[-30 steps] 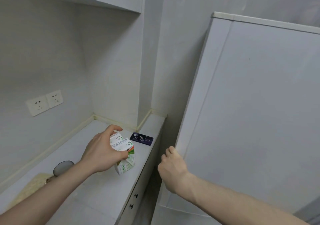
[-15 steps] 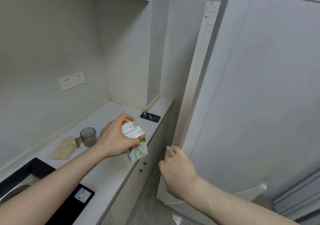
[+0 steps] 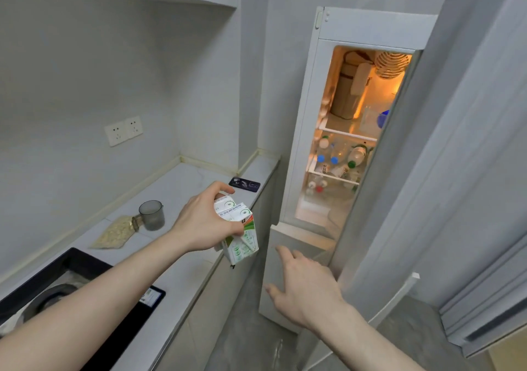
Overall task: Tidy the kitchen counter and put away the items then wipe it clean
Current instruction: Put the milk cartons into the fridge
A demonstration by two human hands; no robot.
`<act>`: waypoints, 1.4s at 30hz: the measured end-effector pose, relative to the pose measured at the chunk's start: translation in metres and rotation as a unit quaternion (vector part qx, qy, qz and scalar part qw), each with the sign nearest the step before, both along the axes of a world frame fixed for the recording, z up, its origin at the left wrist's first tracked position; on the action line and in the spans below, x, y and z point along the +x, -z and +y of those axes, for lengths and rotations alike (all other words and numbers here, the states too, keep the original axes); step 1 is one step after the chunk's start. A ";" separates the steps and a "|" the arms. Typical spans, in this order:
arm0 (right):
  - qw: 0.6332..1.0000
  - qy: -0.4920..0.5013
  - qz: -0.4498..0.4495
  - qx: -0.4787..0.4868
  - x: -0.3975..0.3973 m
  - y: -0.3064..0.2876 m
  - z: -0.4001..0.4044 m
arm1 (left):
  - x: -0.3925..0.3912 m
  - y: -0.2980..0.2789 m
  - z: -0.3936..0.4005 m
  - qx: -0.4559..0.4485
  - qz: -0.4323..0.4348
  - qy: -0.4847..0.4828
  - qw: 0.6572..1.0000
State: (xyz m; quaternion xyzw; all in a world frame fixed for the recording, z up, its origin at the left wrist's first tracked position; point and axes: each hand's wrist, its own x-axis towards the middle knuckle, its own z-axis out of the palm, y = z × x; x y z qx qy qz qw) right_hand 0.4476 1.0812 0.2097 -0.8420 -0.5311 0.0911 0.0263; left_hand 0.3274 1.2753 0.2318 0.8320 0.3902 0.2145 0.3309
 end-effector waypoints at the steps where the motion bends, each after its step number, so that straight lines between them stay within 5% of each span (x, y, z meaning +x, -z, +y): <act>1: 1.000 0.017 0.011 -0.001 0.001 0.002 -0.005 | 0.002 -0.002 -0.003 0.000 -0.001 0.007 1.000; 16: 0.963 0.215 0.129 0.095 0.034 0.010 -0.042 | 0.074 -0.019 -0.025 -0.007 -0.016 0.127 0.992; 29: 0.925 0.252 0.141 0.245 0.123 -0.029 0.059 | 0.162 -0.030 0.053 -0.026 -0.012 0.188 0.982; 42: 0.907 0.321 0.153 0.226 0.199 -0.011 0.037 | 0.262 -0.039 0.107 -0.047 -0.017 0.296 0.954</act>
